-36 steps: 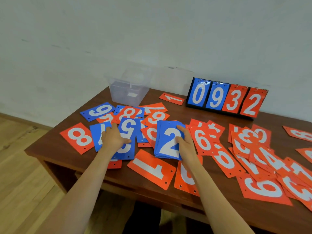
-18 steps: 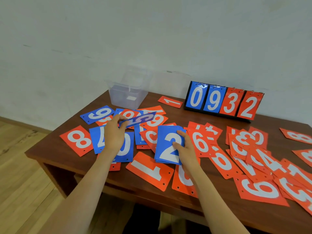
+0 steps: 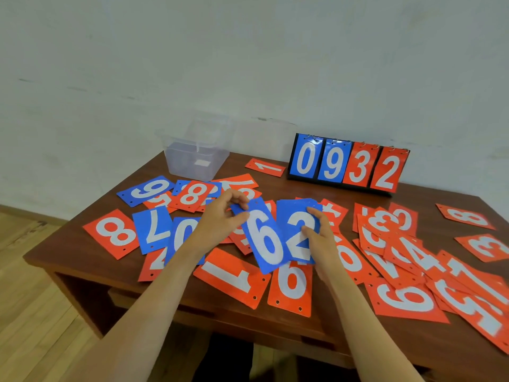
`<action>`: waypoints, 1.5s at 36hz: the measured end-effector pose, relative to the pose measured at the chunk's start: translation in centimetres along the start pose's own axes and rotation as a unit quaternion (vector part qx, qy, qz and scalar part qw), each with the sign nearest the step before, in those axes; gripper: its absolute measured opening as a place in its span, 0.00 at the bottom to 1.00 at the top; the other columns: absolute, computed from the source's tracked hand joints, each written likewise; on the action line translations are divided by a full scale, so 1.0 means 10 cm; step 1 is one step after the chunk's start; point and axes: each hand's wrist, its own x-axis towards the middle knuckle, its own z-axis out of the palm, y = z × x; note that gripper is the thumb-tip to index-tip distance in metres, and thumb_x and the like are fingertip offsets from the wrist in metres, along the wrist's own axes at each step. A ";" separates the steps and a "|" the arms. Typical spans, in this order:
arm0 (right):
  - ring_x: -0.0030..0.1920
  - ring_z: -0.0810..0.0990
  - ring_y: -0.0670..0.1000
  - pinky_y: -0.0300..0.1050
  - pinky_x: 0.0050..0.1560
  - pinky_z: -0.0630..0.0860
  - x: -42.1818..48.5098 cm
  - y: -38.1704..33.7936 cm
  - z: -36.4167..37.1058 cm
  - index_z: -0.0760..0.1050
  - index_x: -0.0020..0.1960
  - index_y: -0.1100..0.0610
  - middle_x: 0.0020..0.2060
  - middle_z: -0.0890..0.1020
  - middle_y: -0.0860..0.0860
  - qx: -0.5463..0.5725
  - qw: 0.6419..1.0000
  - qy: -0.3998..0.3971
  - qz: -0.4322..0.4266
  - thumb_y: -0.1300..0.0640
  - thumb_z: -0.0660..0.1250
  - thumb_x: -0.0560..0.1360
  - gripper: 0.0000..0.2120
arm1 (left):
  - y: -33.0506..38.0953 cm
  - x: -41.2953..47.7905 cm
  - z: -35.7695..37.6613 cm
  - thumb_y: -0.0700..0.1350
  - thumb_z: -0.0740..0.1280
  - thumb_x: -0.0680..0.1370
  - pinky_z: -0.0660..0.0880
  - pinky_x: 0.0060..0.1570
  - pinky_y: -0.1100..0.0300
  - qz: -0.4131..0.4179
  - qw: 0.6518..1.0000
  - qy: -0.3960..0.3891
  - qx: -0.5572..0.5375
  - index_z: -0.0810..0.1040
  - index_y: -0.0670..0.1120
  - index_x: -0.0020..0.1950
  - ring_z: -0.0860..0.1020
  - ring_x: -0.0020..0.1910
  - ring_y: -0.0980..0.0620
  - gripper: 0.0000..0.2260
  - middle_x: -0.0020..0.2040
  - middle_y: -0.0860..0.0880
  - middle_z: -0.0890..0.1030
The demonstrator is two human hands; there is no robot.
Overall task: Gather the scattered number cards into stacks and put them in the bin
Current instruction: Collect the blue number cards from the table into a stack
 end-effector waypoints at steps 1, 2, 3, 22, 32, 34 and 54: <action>0.42 0.82 0.45 0.39 0.30 0.79 -0.02 -0.02 0.01 0.68 0.62 0.44 0.50 0.76 0.42 0.006 1.000 -0.015 -0.002 0.60 0.60 0.80 0.15 | 0.00 0.00 0.03 0.34 0.68 0.74 0.76 0.47 0.69 0.001 1.000 -0.028 0.000 0.74 0.46 0.52 0.77 0.51 0.57 0.10 0.47 0.52 0.78; 0.42 0.82 0.43 0.38 0.31 0.79 -0.03 -0.02 0.03 0.68 0.62 0.46 0.50 0.76 0.42 0.010 0.999 -0.030 -0.007 0.60 0.60 0.80 0.14 | 0.00 0.00 0.05 0.34 0.68 0.74 0.77 0.48 0.67 -0.002 0.999 -0.052 -0.004 0.73 0.47 0.53 0.77 0.53 0.57 0.11 0.49 0.52 0.78; 0.42 0.82 0.42 0.37 0.31 0.79 -0.05 -0.04 0.06 0.69 0.62 0.47 0.50 0.76 0.42 0.010 0.999 -0.042 -0.013 0.59 0.59 0.81 0.12 | 0.01 0.00 0.07 0.35 0.68 0.74 0.78 0.48 0.65 -0.005 0.997 -0.071 -0.012 0.73 0.47 0.53 0.77 0.55 0.57 0.12 0.51 0.52 0.78; 0.48 0.80 0.46 0.37 0.33 0.80 -0.09 0.10 0.47 0.56 0.73 0.42 0.58 0.72 0.46 -0.006 0.996 -0.088 -0.002 0.60 0.66 0.77 0.31 | -0.60 -0.13 -0.46 0.60 0.66 0.74 0.63 0.68 0.51 -0.255 0.851 0.005 0.460 0.59 0.40 0.72 0.63 0.70 0.42 0.37 0.71 0.40 0.64; 0.45 0.80 0.46 0.35 0.31 0.79 -0.11 0.10 0.54 0.59 0.71 0.43 0.57 0.72 0.46 0.001 0.997 -0.072 0.020 0.60 0.67 0.76 0.30 | -0.69 -0.14 -0.52 0.61 0.73 0.67 0.62 0.68 0.48 -0.356 0.823 -0.022 0.443 0.51 0.40 0.75 0.58 0.72 0.39 0.48 0.74 0.37 0.57; 0.46 0.79 0.46 0.35 0.30 0.79 -0.12 0.10 0.52 0.59 0.71 0.43 0.57 0.72 0.46 -0.007 0.997 -0.072 0.017 0.60 0.67 0.76 0.30 | -0.65 -0.12 -0.55 0.56 0.75 0.67 0.64 0.67 0.48 -0.366 0.836 -0.010 0.408 0.51 0.42 0.75 0.59 0.72 0.39 0.47 0.73 0.38 0.57; 0.48 0.80 0.50 0.38 0.31 0.79 -0.16 0.11 0.40 0.62 0.70 0.42 0.59 0.74 0.49 0.021 0.997 -0.059 0.050 0.60 0.68 0.76 0.28 | 0.25 -0.18 -0.31 0.42 0.66 0.77 0.70 0.48 0.72 -0.012 0.977 0.153 0.149 0.80 0.46 0.56 0.74 0.52 0.59 0.09 0.52 0.52 0.79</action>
